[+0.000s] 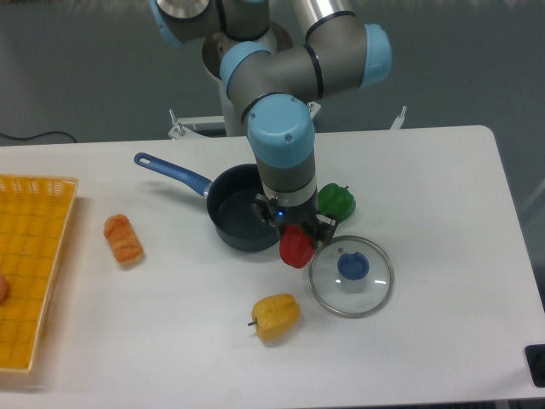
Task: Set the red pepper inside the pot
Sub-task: 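Lift the grasped red pepper up from beside the pot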
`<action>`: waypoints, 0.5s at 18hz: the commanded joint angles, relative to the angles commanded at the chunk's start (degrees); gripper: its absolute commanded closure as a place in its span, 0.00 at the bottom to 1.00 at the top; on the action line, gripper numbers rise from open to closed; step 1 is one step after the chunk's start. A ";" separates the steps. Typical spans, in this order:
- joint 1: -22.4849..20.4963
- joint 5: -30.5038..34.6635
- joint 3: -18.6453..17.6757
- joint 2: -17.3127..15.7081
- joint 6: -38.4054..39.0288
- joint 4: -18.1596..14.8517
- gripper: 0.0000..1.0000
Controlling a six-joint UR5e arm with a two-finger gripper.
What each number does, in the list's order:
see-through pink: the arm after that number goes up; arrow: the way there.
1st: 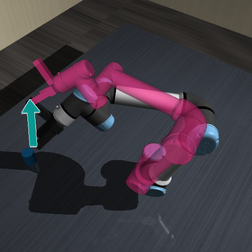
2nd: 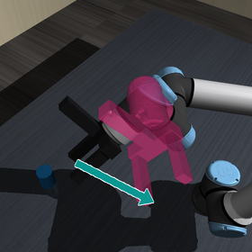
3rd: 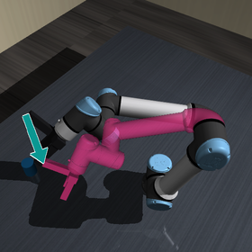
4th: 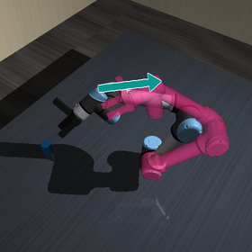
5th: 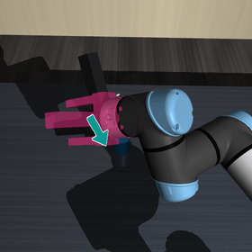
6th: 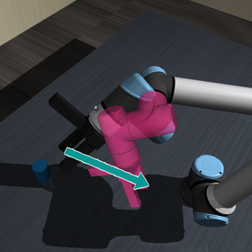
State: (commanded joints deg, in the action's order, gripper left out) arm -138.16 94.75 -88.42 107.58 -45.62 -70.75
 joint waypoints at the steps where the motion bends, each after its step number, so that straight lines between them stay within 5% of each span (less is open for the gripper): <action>1: 0.09 0.00 -0.09 0.00 0.00 0.00 0.39; 9: 0.18 -0.09 -0.53 0.00 0.70 -0.70 0.39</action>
State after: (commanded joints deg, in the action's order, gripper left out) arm -137.99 94.66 -88.94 107.58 -44.91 -71.45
